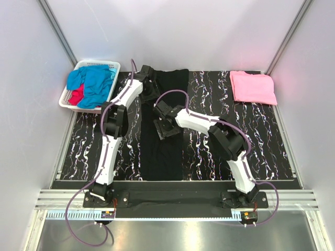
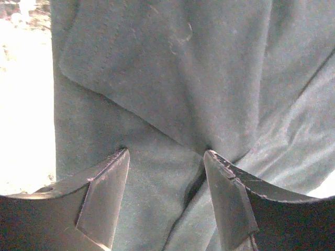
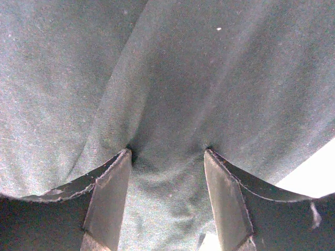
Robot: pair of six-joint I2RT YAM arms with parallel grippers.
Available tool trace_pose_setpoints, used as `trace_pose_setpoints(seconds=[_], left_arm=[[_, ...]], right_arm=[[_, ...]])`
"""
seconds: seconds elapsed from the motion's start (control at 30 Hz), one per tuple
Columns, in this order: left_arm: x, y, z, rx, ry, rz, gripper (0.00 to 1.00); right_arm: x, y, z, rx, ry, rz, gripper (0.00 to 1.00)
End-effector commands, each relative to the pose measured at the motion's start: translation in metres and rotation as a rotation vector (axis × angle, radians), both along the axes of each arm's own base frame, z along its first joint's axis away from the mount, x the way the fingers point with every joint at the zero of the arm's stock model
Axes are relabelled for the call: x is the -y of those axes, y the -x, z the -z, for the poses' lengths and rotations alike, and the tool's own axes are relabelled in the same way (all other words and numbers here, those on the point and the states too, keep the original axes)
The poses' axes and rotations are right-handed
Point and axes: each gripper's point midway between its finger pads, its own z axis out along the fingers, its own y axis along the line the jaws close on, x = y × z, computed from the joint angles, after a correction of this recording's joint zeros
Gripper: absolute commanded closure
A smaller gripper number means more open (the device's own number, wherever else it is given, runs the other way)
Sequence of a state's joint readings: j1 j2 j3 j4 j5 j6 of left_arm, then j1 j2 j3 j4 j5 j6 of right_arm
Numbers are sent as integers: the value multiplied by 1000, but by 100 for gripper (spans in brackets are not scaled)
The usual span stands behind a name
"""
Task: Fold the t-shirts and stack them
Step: Fold the tshirt
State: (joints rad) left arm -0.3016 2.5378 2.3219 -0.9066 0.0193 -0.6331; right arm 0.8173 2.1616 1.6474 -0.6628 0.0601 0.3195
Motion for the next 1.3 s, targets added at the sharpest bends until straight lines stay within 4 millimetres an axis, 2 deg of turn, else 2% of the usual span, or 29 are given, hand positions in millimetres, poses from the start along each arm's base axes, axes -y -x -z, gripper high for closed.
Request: trace_pose_setpoints(seconds=[0.0, 0.03, 0.07, 0.1, 0.13, 0.3, 0.33, 0.37, 0.4, 0.43, 0.47, 0.5, 0.53, 0.57, 0.6, 0.63, 0.67, 0.7, 0.73, 0.77, 0.87, 0.93, 1.0, 1.03, 1.07, 1.13, 1.2, 1.23, 1.27], left_arm=[[15, -15, -41, 142, 70, 77, 34], [16, -16, -60, 183, 75, 89, 34], [16, -16, -63, 197, 78, 92, 34], [15, -17, -82, 234, 77, 100, 34], [14, -17, -80, 234, 74, 98, 33], [4, -6, -135, 325, 61, 85, 34], [0, -2, -144, 339, 55, 76, 34], [-7, 6, -139, 319, 30, 58, 33], [-17, 15, -163, 359, 19, 27, 33], [-25, 31, -149, 313, -4, 14, 33], [-34, 40, -150, 309, -26, -13, 32], [-40, 55, -173, 345, -18, -30, 32], [-45, 66, -172, 329, -8, -62, 32], [-52, 89, -151, 271, -18, -72, 32], [-54, 105, -165, 293, 10, -93, 32], [-56, 118, -163, 277, 21, -102, 32], [-57, 140, -138, 217, 31, -100, 32], [-56, 152, -133, 206, 51, -96, 32], [-55, 165, -144, 233, 85, -104, 32], [-54, 186, -121, 176, 87, -100, 32], [-41, 222, -104, 138, 134, -59, 32], [-37, 243, -86, 83, 143, -45, 33], [-29, 258, -81, 62, 170, -35, 33], [-30, 271, -69, 33, 170, -32, 33], [-26, 278, -70, 42, 187, -18, 33], [-30, 297, -54, 5, 193, -26, 33], [-33, 307, -55, 23, 220, -42, 33], [-38, 320, -42, 0, 221, -51, 33], [-40, 325, -39, 2, 229, -61, 33]], right_arm=[[17, 1, -4, 2, 35, 20, 36], [16, 1, -17, 16, 10, 25, 36], [17, 7, -20, 9, 2, 23, 35], [17, 6, -36, 31, -25, 30, 36], [17, 9, -43, 40, -34, 25, 36], [32, 18, -77, 108, -48, 43, 35], [36, 17, -98, 152, -75, 59, 35], [43, 16, -99, 186, -72, 76, 35], [48, 17, -123, 241, -118, 92, 34], [53, 17, -130, 270, -131, 112, 33], [59, 21, -126, 277, -141, 122, 32], [63, 25, -131, 289, -157, 135, 32], [67, 29, -145, 308, -203, 162, 32], [72, 37, -136, 288, -207, 165, 30], [72, 42, -139, 275, -239, 183, 30], [70, 51, -132, 235, -257, 177, 30], [73, 60, -118, 193, -248, 180, 30], [72, 67, -110, 157, -255, 179, 31], [68, 77, -103, 115, -269, 183, 32], [72, 85, -88, 91, -251, 190, 33], [73, 103, -71, 67, -250, 196, 33], [72, 111, -69, 56, -267, 203, 33], [72, 122, -67, 45, -288, 196, 33], [73, 125, -67, 46, -292, 197, 33], [74, 130, -66, 43, -307, 193, 33], [70, 137, -69, 26, -347, 191, 33], [71, 148, -62, -9, -364, 199, 33], [72, 152, -57, -16, -372, 201, 33], [68, 159, -57, -44, -393, 188, 33]])
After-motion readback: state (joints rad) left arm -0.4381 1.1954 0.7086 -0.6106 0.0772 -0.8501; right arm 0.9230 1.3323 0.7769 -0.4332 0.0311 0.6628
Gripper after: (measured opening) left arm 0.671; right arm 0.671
